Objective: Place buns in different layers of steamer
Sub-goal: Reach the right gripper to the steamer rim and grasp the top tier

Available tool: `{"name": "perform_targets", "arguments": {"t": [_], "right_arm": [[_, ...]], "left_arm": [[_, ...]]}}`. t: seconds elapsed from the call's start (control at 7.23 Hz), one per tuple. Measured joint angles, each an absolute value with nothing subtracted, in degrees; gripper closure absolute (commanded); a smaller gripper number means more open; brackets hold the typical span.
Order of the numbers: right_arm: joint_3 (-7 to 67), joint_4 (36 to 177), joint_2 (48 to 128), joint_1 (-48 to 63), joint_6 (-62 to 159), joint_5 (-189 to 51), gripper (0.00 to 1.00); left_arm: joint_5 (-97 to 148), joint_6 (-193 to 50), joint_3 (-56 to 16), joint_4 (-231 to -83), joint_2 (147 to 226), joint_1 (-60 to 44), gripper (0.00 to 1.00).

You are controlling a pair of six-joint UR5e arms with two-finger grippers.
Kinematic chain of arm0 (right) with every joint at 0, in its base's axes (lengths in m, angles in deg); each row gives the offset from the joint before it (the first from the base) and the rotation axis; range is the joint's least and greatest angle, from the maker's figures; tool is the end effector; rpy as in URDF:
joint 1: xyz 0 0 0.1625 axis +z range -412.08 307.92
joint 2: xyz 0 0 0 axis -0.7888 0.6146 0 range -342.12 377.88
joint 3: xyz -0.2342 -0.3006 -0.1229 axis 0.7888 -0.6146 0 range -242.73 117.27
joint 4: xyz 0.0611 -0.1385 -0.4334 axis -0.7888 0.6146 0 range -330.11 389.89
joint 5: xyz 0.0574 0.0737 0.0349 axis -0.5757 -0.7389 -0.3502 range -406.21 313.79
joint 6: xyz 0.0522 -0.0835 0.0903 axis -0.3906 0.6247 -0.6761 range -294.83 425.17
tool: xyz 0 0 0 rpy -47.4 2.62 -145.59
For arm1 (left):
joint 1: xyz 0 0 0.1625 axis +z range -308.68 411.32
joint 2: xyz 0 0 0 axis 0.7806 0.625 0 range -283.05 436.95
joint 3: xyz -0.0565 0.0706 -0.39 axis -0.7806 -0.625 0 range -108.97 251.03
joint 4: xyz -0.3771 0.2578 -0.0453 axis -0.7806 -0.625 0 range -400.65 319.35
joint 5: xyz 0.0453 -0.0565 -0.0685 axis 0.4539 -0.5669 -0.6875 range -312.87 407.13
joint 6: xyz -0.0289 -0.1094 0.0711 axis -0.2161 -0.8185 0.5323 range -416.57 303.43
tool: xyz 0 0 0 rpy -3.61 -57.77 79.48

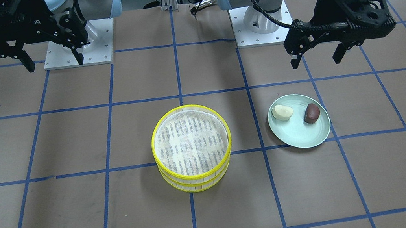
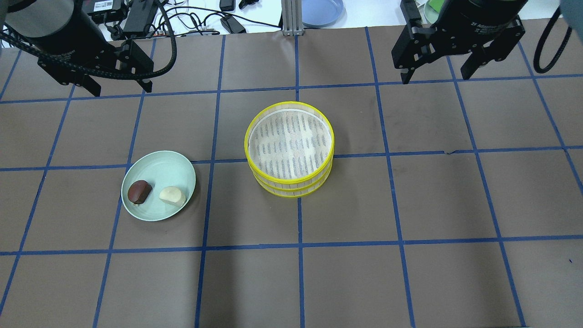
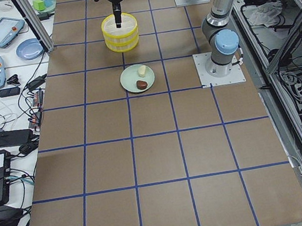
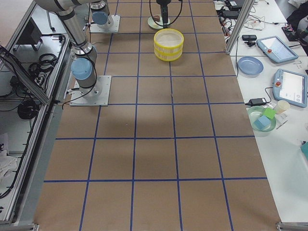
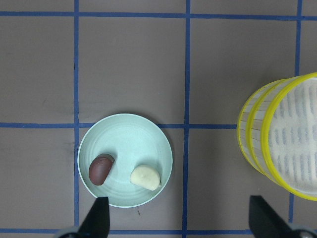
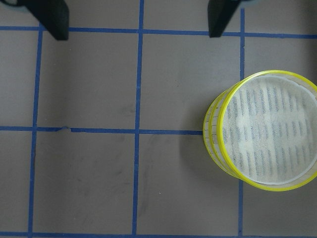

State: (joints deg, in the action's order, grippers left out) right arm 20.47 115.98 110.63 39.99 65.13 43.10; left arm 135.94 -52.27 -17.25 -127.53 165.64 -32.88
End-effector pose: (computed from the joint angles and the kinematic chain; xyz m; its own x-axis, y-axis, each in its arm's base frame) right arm 0.1539 -0.5211 0.5122 -0.9993 -0.0365 -0.0120 -0.0351 0.9945 -0.0984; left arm -0.0803 -0.5539 0.4638 -0.9996 -0.0244 0.0126 -0.0256 0.9938 -0.1084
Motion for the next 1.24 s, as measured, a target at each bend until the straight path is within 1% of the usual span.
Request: {"name": "perform_targets", "arguments": {"t": [0.41,0.83,1.11,1.24], "right_arm": [[22.6,123.7,110.7,40.0,64.9,43.3,0.00],[24.0,124.7,109.1,41.1,63.9,43.0,0.00],[27.5,128.8,103.3,47.8,57.1,43.4,0.00],[30.4,135.3,98.7,50.9,53.8,43.6,0.00]], "left_arm": [[136.0,-51.9,-17.5,-127.2,165.6,-32.8,0.00],[136.4,-51.6,-17.8,-127.2,165.8,-32.0,0.00],[136.3,-51.4,-18.1,-127.3,166.5,-31.1,0.00],[136.2,-50.6,-19.0,-127.4,166.9,-30.5,0.00]]}}
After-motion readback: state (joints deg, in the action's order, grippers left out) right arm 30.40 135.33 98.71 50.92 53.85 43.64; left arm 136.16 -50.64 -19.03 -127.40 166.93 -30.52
